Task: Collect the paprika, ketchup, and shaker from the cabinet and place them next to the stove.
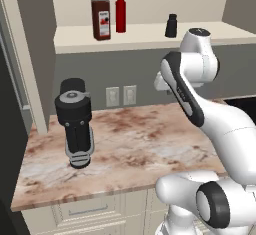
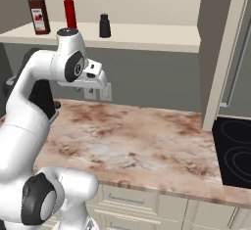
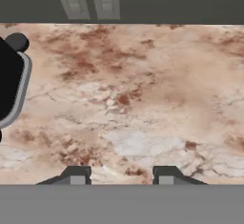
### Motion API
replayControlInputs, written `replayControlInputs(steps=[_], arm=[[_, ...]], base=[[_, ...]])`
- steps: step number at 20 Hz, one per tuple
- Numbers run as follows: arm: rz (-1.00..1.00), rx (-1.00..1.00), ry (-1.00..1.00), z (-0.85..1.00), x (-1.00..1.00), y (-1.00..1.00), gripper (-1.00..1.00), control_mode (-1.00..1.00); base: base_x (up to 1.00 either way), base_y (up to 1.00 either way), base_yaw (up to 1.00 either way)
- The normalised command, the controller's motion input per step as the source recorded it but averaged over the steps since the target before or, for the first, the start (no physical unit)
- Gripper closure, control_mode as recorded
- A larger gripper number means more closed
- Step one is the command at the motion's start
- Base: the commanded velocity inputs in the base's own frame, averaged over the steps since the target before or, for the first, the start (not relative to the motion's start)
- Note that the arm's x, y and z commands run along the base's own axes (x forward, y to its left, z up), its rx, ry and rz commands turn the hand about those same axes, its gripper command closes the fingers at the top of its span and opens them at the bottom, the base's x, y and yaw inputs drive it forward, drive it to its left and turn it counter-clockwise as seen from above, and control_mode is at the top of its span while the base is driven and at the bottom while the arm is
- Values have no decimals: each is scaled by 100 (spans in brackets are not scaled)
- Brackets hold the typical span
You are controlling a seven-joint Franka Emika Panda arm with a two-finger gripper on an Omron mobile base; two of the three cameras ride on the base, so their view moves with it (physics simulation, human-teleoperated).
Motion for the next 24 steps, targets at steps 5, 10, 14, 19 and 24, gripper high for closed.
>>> replayControlInputs(steps=[5, 10, 14, 19, 24], arm=[[2, 0, -28, 0, -47, 4, -100, -100], [5, 0, -68, 38, -62, -6, -100, -100], [0, 0, -56, 79, -21, -12, -100, -100], [-6, 0, -33, 96, -2, -22, -100, -100], [-6, 0, -29, 92, 15, -5, -100, -100]], base=[[0, 0, 0], [0, 0, 0], [0, 0, 0], [0, 0, 0], [0, 0, 0]])
